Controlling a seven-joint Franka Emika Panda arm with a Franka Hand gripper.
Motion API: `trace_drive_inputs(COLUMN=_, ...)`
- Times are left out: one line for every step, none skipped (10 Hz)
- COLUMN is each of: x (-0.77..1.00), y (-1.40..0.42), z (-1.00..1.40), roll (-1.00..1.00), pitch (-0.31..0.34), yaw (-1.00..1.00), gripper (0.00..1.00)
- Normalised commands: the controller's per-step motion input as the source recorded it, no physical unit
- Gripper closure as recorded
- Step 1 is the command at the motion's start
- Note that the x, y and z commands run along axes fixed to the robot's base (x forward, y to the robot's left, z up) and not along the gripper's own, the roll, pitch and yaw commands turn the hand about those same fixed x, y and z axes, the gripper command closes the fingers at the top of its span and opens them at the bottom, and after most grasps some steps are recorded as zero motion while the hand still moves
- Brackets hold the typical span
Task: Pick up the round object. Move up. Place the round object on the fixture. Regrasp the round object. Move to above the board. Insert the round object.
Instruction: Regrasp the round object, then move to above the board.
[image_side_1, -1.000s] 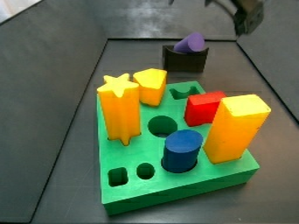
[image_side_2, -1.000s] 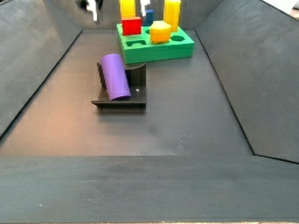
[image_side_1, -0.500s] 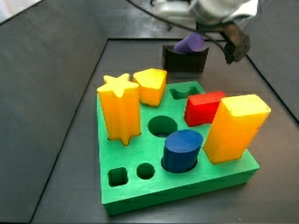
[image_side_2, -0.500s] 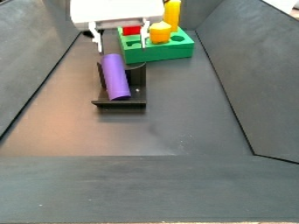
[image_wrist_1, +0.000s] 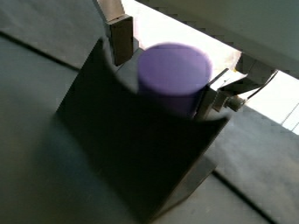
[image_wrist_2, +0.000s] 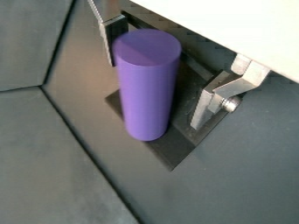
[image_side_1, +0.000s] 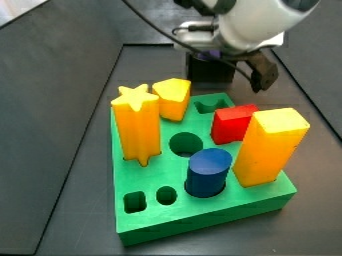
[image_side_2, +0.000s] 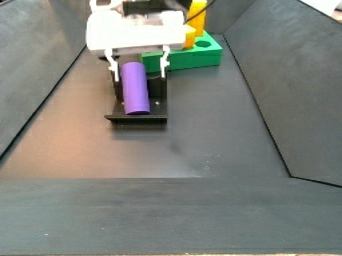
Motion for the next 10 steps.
trace_drive_inputs(x=0.08, y=0.00, z=-0.29, roll=0.06, pitch=-0.004, yaw=0.00, gripper=0.00)
trace_drive_inputs(x=0.03, y=-0.01, z=-0.19, roll=0.05, pitch=0.011, yaw=0.00, gripper=0.00)
trace_drive_inputs(x=0.01, y=-0.01, z=-0.17, roll=0.05, pitch=0.007, yaw=0.00, gripper=0.00)
trace_drive_inputs(x=0.01, y=-0.01, z=-0.17, roll=0.05, pitch=0.007, yaw=0.00, gripper=0.00)
trace_drive_inputs(x=0.01, y=-0.01, z=-0.17, roll=0.05, pitch=0.007, yaw=0.00, gripper=0.00)
trace_drive_inputs(x=0.01, y=-0.01, z=-0.17, roll=0.05, pitch=0.007, yaw=0.00, gripper=0.00)
trace_drive_inputs(x=0.00, y=0.00, z=0.00, roll=0.00, pitch=0.000, yaw=0.00, gripper=1.00)
trace_drive_inputs(x=0.11, y=0.16, z=1.00, roll=0.03, pitch=-0.408, yaw=0.20, gripper=1.00)
trace_drive_inputs(x=0.11, y=0.16, z=1.00, roll=0.03, pitch=-0.406, yaw=0.19, gripper=1.00)
trace_drive_inputs(x=0.09, y=0.15, z=1.00, roll=0.01, pitch=-0.389, yaw=0.10, gripper=1.00)
